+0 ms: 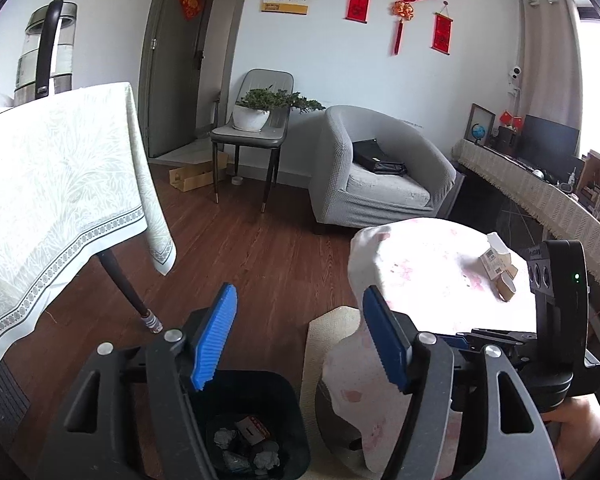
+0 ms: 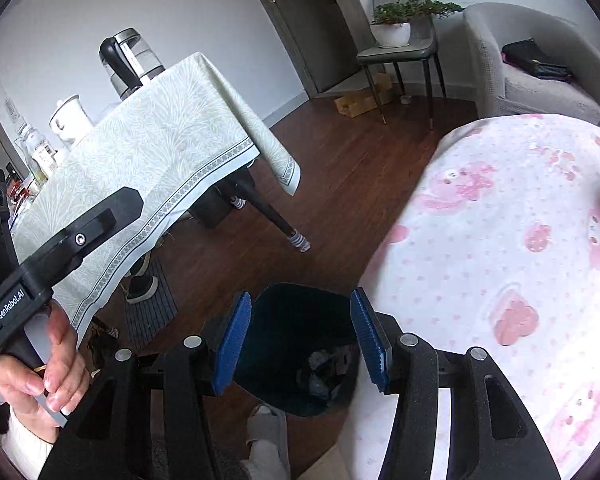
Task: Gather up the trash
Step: 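Move the right gripper to the table and grasp the white box piece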
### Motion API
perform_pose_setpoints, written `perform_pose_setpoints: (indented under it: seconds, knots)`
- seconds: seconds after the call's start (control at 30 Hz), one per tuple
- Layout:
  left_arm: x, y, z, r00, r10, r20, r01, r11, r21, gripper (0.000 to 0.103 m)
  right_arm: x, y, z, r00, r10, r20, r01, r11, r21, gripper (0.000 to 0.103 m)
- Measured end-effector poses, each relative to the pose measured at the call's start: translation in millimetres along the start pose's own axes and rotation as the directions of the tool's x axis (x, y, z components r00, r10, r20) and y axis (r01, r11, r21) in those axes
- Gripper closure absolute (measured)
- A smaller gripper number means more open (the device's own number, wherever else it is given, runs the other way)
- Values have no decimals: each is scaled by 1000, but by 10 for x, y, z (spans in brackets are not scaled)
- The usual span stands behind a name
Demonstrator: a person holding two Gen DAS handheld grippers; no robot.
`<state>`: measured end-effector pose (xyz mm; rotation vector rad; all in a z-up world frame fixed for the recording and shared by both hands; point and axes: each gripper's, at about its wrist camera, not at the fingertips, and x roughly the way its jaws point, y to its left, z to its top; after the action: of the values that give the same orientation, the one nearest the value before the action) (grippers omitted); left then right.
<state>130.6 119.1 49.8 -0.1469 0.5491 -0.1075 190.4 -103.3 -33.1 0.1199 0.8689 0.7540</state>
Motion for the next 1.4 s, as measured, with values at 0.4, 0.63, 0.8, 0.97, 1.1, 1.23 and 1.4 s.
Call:
perform_pose_setpoints:
  seconds: [0.4, 0.63, 0.8, 0.97, 1.1, 1.23, 1.4]
  knots:
    - [341, -647, 49, 998, -65, -23, 66, 997, 36, 32, -561, -626, 41, 987, -128, 94, 125, 992, 34, 50]
    - [565, -1031, 81, 993, -107, -44, 110, 992, 64, 32, -928, -960, 84, 955, -251, 157, 249, 968, 38, 50]
    - [767, -1321, 75, 985, -149, -85, 158, 983, 99, 30, -1163, -1277, 144, 928, -328, 176, 322, 945, 63, 50]
    - [974, -1582, 39, 972, -190, -137, 207, 970, 125, 30, -1316, -1567, 187, 904, -394, 168, 385, 919, 85, 49]
    - [1140, -1750, -15, 960, -211, -185, 238, 961, 140, 30, -1311, -1703, 231, 880, -452, 147, 448, 892, 66, 49]
    - [1288, -1872, -70, 946, -224, -235, 264, 951, 158, 30, -1212, -1786, 291, 831, -544, 117, 547, 837, 8, 50]
    - [1434, -2112, -140, 922, -248, -298, 314, 929, 198, 30, -983, -1906, 346, 809, -585, 65, 588, 808, -48, 50]
